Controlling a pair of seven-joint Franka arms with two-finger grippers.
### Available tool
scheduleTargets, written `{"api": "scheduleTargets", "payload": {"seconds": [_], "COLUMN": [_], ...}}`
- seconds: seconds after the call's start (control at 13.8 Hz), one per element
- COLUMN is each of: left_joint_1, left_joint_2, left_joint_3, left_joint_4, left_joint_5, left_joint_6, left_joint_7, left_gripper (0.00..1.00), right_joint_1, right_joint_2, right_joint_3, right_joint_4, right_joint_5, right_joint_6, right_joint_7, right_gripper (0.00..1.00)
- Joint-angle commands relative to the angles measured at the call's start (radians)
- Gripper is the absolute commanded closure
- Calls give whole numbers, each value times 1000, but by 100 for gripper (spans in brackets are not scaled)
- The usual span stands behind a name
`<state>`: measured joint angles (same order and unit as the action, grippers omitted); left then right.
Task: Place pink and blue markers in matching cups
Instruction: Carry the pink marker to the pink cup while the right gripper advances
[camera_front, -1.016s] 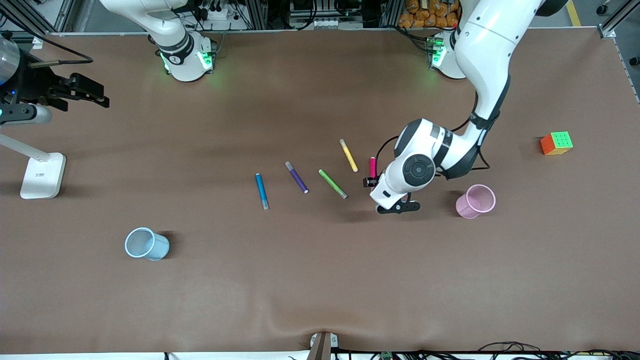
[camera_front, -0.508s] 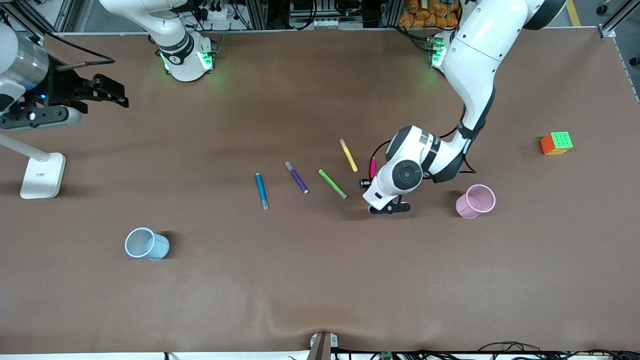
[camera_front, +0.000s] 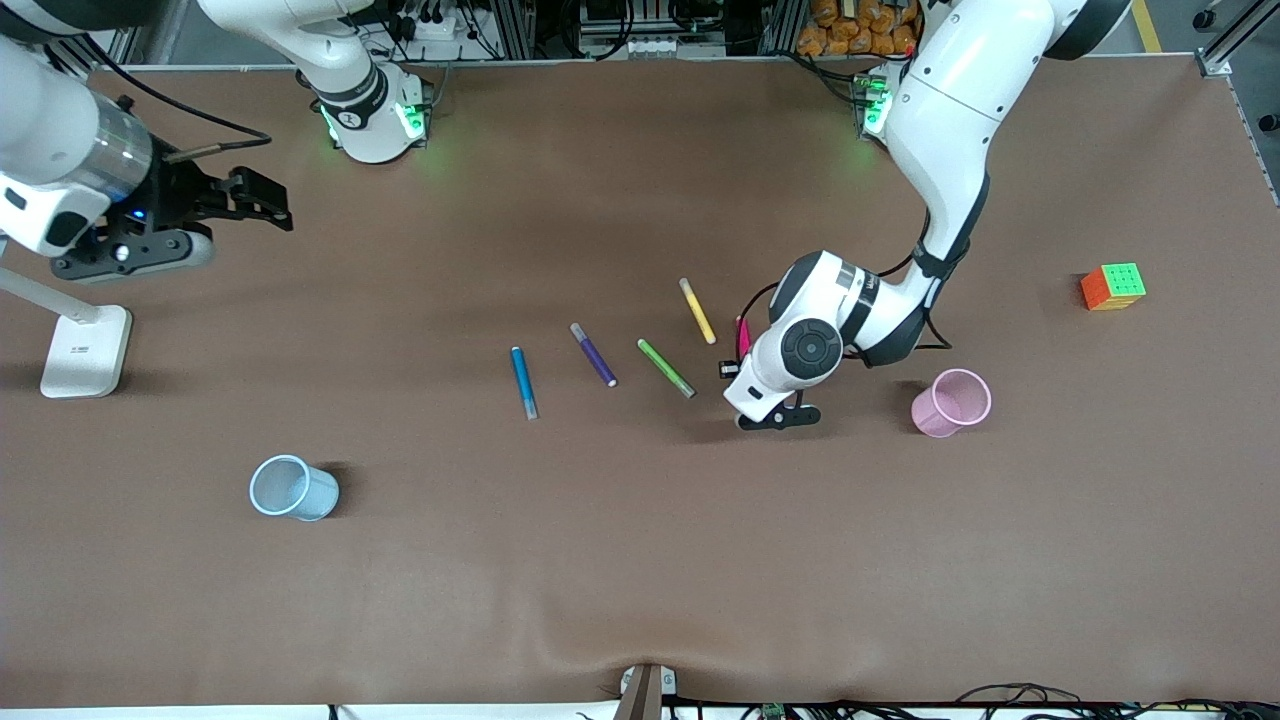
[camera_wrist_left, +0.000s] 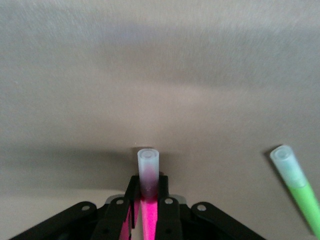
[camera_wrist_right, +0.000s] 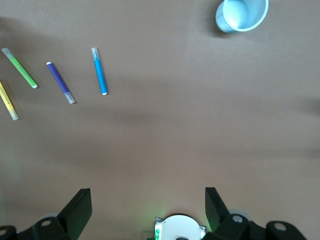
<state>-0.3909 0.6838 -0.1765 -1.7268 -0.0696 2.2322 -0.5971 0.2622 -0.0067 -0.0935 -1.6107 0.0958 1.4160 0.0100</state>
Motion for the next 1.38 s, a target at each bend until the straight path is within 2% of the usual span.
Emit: {"api": "scheduleTargets", "payload": {"seconds": [0.0, 0.29, 0.65, 0.87, 1.16, 1.31], "left_joint_1": [-3, 38, 168, 236, 242, 244], "left_joint_2": [-75, -173, -207, -247, -267, -274], "left_joint_3": [37, 97, 95, 95, 100, 129], "left_joint_4": [10, 102, 220, 227, 225, 225], "left_joint_5": [19, 88, 120, 123, 122, 122], "left_joint_6": [-78, -273, -482, -508, -519, -522], "left_joint_7": [-35, -23, 81, 118, 102, 102], "left_gripper": [100, 100, 100, 100, 100, 100], "right_joint_1": [38, 74, 118, 143, 207, 226], "right_joint_2": [25, 56, 86, 120, 180, 217], "right_joint_3": [-6, -8, -8, -6, -8, -6], "right_joint_4": [0, 0, 0, 2, 8, 8], "right_joint_5": [9, 9, 9, 9, 9, 10], "right_joint_6": [26, 47, 84, 116, 188, 227], "right_joint_7": [19, 18, 18, 18, 18, 18], "right_gripper": [0, 0, 0, 0, 0, 0]}}
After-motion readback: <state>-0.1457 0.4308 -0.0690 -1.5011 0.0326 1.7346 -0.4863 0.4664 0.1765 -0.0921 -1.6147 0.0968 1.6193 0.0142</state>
